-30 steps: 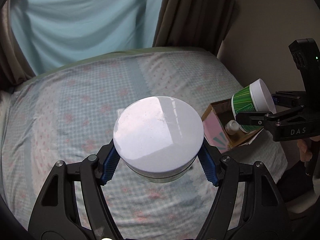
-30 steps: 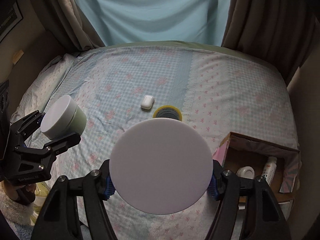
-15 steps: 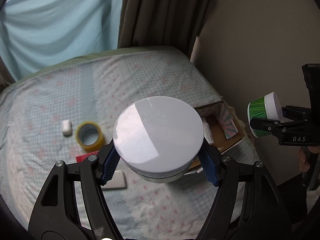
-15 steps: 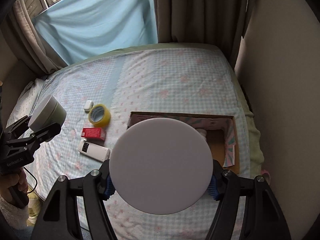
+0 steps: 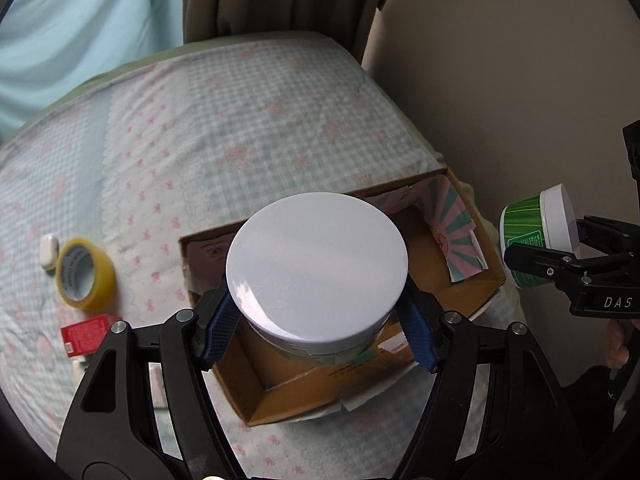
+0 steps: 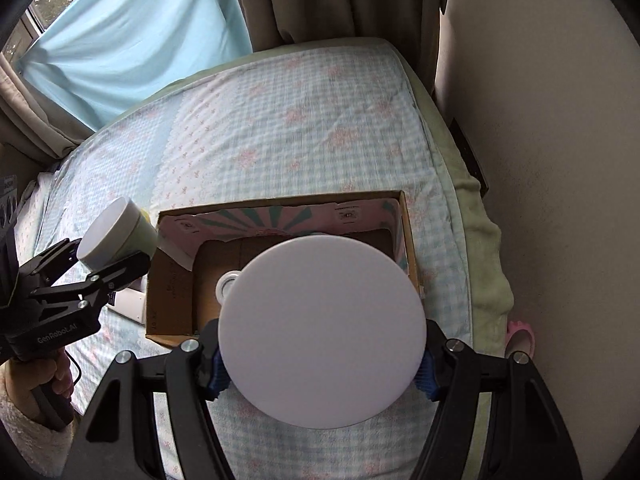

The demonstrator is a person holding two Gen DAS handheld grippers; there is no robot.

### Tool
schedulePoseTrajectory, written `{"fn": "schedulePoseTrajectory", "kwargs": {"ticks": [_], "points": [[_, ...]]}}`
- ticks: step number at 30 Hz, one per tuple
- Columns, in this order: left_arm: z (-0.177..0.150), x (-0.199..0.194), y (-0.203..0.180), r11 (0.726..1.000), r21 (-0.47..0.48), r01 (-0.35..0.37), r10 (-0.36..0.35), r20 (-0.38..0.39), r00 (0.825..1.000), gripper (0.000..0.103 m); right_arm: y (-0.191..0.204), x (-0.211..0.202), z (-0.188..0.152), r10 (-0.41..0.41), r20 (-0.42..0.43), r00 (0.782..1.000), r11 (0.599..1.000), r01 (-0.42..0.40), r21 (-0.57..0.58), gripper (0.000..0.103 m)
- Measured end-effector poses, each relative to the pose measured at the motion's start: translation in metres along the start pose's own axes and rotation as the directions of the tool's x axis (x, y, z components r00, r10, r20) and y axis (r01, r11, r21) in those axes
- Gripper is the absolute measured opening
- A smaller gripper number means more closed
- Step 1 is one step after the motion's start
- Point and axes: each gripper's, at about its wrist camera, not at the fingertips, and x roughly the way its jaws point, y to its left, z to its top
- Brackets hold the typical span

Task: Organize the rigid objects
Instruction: 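Carry both jars to the cardboard box and release them inside, then withdraw both tools from the box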

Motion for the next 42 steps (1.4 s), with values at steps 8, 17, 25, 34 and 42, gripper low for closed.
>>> {"fn": "schedulePoseTrajectory", "kwargs": {"ticks": [8, 17, 25, 34, 42], "points": [[0.008, 0.082, -0.030, 0.993, 0.110, 0.038, -0.024, -0.123, 0.992, 0.068, -0.006, 0.057, -0.004, -0.065, -0.058, 0.996, 0.994, 0.060, -0.093, 0.066], [0.010, 0.133, -0.033, 0.981, 0.194, 0.033, 0.011, -0.218, 0.976, 0.068, 0.015, 0.092, -0.008, -0.107, -0.076, 0.991, 0.961, 0.084, -0.263, 0.066], [0.021, 0.114, -0.027, 0.986, 0.164, 0.029, 0.006, -0.208, 0.978, 0.103, 0.013, 0.081, -0.003, -0.065, 0.006, 0.998, 0.969, 0.064, -0.237, 0.103], [0.010, 0.072, 0.004, 0.996, 0.086, -0.032, 0.049, -0.198, 0.979, 0.103, -0.011, 0.056, -0.015, -0.062, 0.040, 0.997, 0.990, 0.066, -0.123, 0.103], [0.002, 0.033, 0.011, 0.997, 0.064, -0.053, 0.062, -0.152, 0.986, 0.103, -0.009, 0.040, -0.019, -0.066, 0.026, 0.997, 0.992, 0.068, -0.104, 0.103]]}}
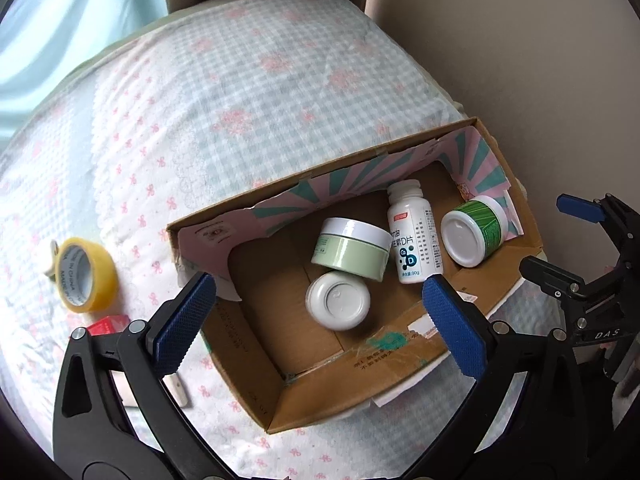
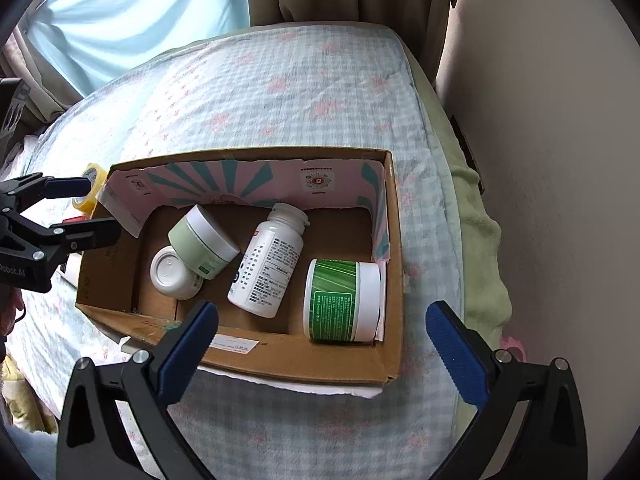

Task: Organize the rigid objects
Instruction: 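Withdraw both tools from the box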

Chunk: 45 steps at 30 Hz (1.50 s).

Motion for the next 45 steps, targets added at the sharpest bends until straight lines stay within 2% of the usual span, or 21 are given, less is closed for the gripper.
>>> {"fn": "schedulePoseTrajectory", "kwargs": {"ticks": [9, 13, 21, 27, 34, 39, 45], "points": [[-0.039, -0.061, 0.012, 0.999, -0.030, -0.016, 0.018, 0.058, 0.998, 0.103, 0.023, -0.042, -0.004, -0.027, 0.039, 0.999, 0.999, 0.028, -0.019, 0.103], [-0.060, -0.096, 0.020, 0.999, -0.035, -0.036, 0.039, 0.091, 0.995, 0.103, 0.037, -0.070, -0.005, -0.009, 0.064, 0.998, 1.000, 0.009, -0.010, 0.103], [-0.103, -0.155, 0.058, 0.993, -0.078, -0.085, 0.095, 0.131, 0.987, 0.103, 0.093, -0.118, -0.011, -0.028, 0.127, 0.992, 0.997, 0.037, -0.074, 0.103], [-0.136, -0.188, 0.097, 0.985, -0.120, -0.124, 0.142, 0.149, 0.979, 0.103, 0.145, -0.136, -0.011, 0.017, 0.179, 0.984, 0.994, 0.003, -0.110, 0.103], [-0.169, -0.223, 0.154, 0.974, -0.159, -0.159, 0.185, 0.163, 0.969, 0.103, 0.202, -0.140, -0.007, 0.092, 0.182, 0.979, 0.992, -0.075, -0.097, 0.103], [-0.185, -0.238, 0.203, 0.971, -0.193, -0.143, 0.178, 0.178, 0.968, 0.103, 0.249, -0.137, 0.000, 0.123, 0.174, 0.977, 0.988, -0.105, -0.110, 0.103], [-0.194, -0.236, 0.266, 0.968, -0.216, -0.126, 0.164, 0.171, 0.971, 0.103, 0.302, -0.120, 0.009, 0.119, 0.145, 0.982, 0.985, -0.099, -0.142, 0.103]]}}
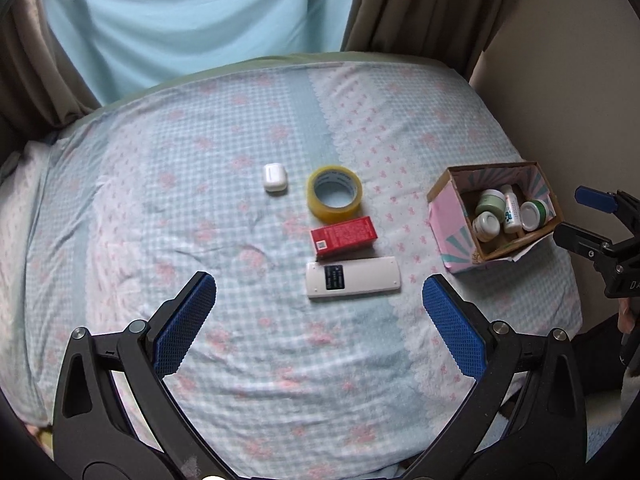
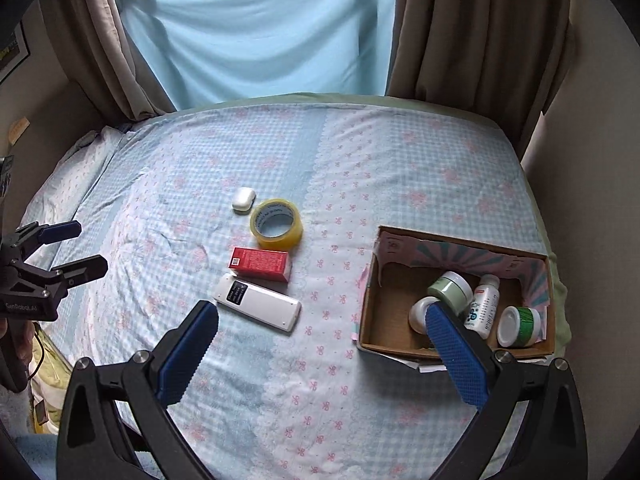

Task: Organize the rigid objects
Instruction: 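Withdraw both tools from the box, then grasp the white earbud case with the left tool while the right tool grasps the yellow tape roll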

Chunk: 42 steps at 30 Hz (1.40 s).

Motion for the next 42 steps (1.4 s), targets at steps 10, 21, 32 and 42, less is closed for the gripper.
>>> {"fn": "schedulePoseTrajectory", "kwargs": {"ticks": [10, 21, 32, 42], "points": [[0.032, 0.071, 0.086, 0.999, 0.049, 0.018, -0.014, -0.072, 0.997, 0.103, 0.057, 0.072, 0.031, -0.006, -0.078, 0.997, 0.999, 0.010, 0.048, 0.103], [0.096, 0.189, 0.111, 1.000, -0.023, 0.016, -0.019, -0.117, 0.993, 0.103, 0.069, 0.193, 0.049, 0.028, -0.164, 0.986, 0.994, -0.010, 0.107, 0.103], [0.114, 0.334, 0.095, 0.999, -0.043, -0.023, 0.013, -0.227, 0.974, 0.097, 0.069, 0.305, 0.054, -0.011, -0.178, 0.984, 0.994, 0.030, 0.107, 0.103], [0.112, 0.377, 0.088, 0.995, -0.065, -0.070, 0.051, -0.253, 0.966, 0.082, 0.072, 0.342, 0.064, -0.016, -0.190, 0.982, 0.997, 0.031, 0.073, 0.103]]}}
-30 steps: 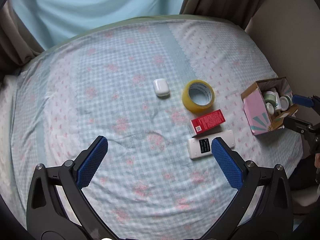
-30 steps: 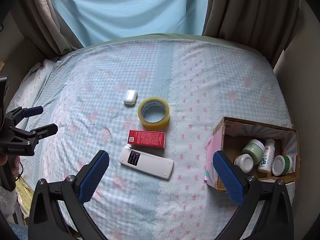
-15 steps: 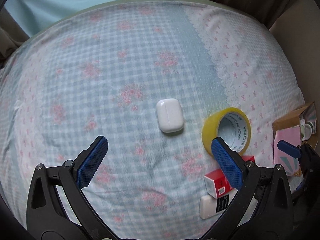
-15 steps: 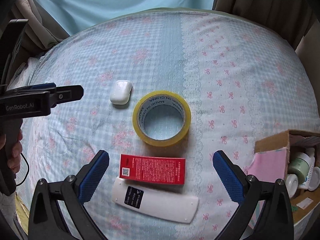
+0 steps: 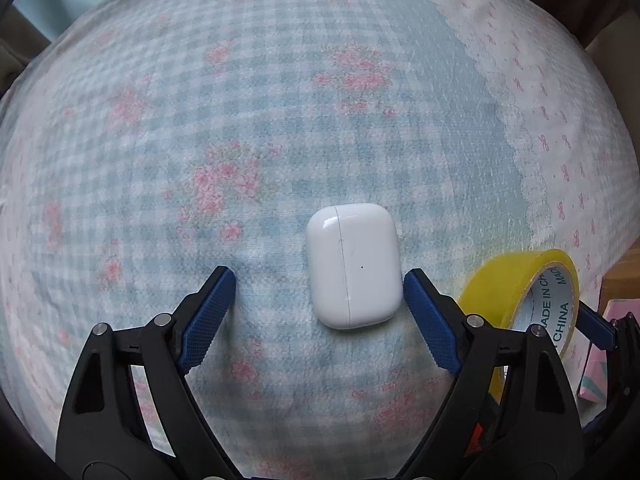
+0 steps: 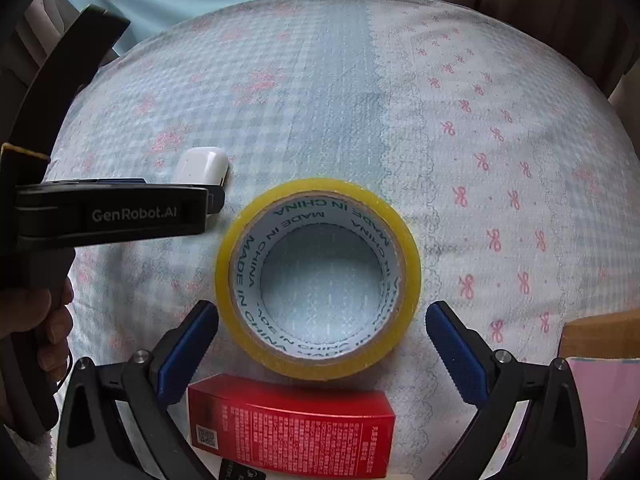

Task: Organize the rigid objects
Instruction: 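Grasp the white earbud case with the left tool while the right tool grasps the yellow tape roll, then carry the earbud case and tape roll to the cardboard box and release them inside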

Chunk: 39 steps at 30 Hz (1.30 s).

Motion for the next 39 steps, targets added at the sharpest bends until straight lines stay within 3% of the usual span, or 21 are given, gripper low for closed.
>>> {"fn": "schedulePoseTrajectory", "kwargs": {"ticks": [4, 9, 14, 26, 39], "points": [[0.008, 0.006, -0.013, 1.000, 0.014, -0.008, 0.007, 0.013, 1.000, 0.073, 0.002, 0.008, 0.009, -0.006, -0.005, 1.000, 1.000, 0.006, -0.015, 0.103], [0.016, 0.005, -0.027, 0.999, 0.044, -0.005, 0.004, 0.017, 1.000, 0.048, 0.003, 0.011, 0.016, -0.014, -0.004, 1.000, 1.000, 0.014, -0.016, 0.103], [0.024, 0.005, -0.020, 0.999, 0.009, 0.037, -0.037, 0.007, 0.999, 0.047, 0.006, 0.013, 0.022, -0.024, -0.002, 1.000, 0.999, 0.024, -0.026, 0.097], [0.019, -0.014, 0.012, 0.994, -0.035, 0.100, -0.098, 0.056, 0.994, 0.046, 0.002, 0.005, 0.017, -0.024, 0.013, 1.000, 1.000, 0.024, -0.012, 0.097], [0.002, -0.082, 0.026, 0.982, -0.082, 0.172, -0.158, 0.155, 0.975, 0.046, 0.003, -0.036, 0.016, -0.012, 0.083, 0.996, 1.000, 0.011, 0.020, 0.097]]}}
